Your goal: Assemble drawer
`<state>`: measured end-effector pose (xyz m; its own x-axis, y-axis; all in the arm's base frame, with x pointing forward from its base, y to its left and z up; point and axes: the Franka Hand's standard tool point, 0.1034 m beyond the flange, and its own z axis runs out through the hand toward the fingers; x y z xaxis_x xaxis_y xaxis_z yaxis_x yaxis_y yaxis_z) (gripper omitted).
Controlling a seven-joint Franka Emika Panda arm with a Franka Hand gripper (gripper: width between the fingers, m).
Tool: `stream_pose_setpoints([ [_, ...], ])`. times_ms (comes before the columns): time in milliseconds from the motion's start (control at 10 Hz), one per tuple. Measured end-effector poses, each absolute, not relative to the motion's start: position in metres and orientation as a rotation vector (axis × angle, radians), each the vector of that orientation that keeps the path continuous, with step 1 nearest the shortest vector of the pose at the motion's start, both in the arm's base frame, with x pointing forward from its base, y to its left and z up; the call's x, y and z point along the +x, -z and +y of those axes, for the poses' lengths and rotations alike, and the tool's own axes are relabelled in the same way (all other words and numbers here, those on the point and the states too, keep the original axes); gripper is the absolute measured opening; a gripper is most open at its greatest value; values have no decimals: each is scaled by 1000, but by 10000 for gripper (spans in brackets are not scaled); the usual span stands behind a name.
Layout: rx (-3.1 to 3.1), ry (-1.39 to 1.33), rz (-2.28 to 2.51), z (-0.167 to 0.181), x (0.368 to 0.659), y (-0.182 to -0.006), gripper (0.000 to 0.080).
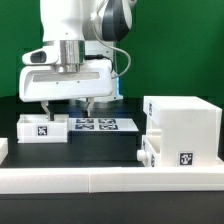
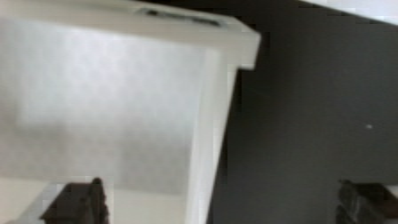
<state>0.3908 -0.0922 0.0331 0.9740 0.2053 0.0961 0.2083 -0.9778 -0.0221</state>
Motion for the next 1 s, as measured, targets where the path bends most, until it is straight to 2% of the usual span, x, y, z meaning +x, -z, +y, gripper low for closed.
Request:
stream_pose_setpoints([
  [400,-3096,162,-329,-96,373,-8,649],
  [1000,-3100,176,-350,-100,369,-4,626],
])
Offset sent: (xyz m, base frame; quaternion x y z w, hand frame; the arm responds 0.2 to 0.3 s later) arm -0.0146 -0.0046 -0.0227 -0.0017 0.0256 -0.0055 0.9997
